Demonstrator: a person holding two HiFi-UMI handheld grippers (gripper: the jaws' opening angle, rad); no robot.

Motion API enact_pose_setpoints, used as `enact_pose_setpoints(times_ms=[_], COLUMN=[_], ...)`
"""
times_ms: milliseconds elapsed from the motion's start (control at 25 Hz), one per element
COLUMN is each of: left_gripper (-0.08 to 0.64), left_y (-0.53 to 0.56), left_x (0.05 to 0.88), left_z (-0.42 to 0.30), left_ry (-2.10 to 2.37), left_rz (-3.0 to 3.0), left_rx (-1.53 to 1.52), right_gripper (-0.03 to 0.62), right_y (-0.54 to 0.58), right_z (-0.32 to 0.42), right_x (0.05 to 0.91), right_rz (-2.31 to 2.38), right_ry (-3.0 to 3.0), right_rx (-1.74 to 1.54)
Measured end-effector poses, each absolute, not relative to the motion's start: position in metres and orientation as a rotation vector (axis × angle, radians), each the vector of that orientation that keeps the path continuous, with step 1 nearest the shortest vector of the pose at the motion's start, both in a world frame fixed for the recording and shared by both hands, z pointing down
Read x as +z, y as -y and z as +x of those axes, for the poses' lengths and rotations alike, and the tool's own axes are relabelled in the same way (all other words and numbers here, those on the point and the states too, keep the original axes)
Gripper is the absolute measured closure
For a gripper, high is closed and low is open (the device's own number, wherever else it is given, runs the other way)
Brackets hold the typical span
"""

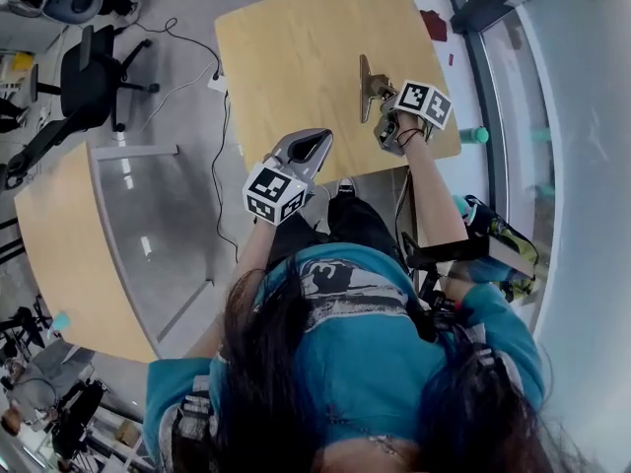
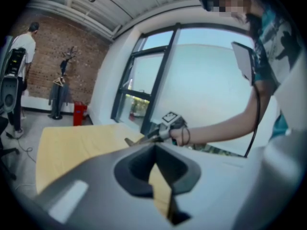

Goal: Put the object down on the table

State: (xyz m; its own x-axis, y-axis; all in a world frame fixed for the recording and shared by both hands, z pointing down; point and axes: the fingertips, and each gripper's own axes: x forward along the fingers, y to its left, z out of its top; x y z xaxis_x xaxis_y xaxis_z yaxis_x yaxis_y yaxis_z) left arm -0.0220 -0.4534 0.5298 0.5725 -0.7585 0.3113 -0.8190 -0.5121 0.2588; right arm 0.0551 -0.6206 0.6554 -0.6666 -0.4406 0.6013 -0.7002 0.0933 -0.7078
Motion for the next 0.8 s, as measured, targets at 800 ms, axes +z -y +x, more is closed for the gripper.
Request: enact_pose_setpoints(times_ms=[800], left_gripper=[0.558], left_y=[0.454], left_x=[0.542], left_z=[-0.027], left_ry=[1.370], left_rz=[2.325], left_rx=[0.247], right_gripper=[0.503], right_y=[0.674], right_z=[0.030], right_x=[0.719], right_rz=[1.097], right_ry=[2.044], right_rx=[1.574])
